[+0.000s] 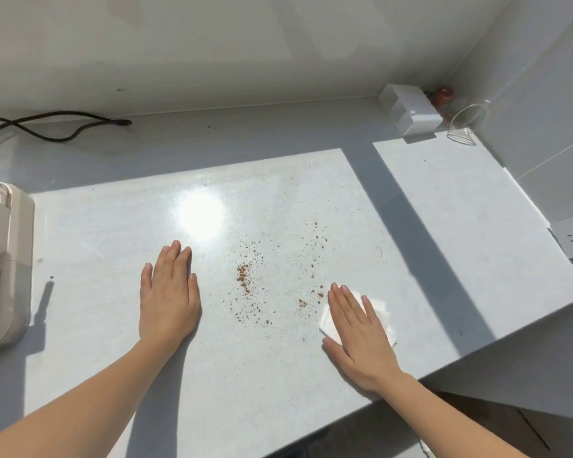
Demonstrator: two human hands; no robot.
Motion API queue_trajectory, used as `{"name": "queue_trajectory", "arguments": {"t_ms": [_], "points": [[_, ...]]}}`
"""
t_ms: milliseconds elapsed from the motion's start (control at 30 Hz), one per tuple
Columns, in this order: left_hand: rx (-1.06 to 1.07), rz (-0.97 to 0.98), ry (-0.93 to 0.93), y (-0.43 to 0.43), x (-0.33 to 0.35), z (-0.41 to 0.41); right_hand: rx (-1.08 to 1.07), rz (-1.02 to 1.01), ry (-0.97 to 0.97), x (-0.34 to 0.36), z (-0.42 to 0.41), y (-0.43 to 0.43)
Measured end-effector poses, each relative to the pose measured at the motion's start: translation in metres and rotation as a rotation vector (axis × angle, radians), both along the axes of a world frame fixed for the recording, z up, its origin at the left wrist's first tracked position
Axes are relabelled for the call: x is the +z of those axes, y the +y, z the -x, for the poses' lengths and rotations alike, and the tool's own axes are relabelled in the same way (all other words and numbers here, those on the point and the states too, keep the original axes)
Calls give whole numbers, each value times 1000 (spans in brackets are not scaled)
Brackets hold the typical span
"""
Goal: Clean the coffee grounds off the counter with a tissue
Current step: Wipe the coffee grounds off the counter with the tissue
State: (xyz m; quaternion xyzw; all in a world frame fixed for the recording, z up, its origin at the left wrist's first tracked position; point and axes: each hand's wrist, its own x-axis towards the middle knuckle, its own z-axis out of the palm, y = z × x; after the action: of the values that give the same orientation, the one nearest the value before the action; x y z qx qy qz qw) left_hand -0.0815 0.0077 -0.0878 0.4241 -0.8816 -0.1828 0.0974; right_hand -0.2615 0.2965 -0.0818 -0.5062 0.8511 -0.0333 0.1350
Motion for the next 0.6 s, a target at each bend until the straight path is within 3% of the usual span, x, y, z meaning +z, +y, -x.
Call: {"name": "queue_trajectory", "arguments": {"t_ms": [100, 233, 267, 433, 600], "points": [[-8, -2, 3, 0, -1, -1, 68, -26, 17, 0, 26, 21], [9, -1, 7, 0, 0, 0, -516, -69, 32, 7, 105, 3], [9, -2, 3, 0, -1, 0, -582, -76, 39, 8, 110, -3], [-3, 0, -4, 0, 0, 0, -476, 0, -4, 1, 1, 0], [-7, -3, -6, 0, 1, 0, -727, 127, -145, 11, -30, -12]]}}
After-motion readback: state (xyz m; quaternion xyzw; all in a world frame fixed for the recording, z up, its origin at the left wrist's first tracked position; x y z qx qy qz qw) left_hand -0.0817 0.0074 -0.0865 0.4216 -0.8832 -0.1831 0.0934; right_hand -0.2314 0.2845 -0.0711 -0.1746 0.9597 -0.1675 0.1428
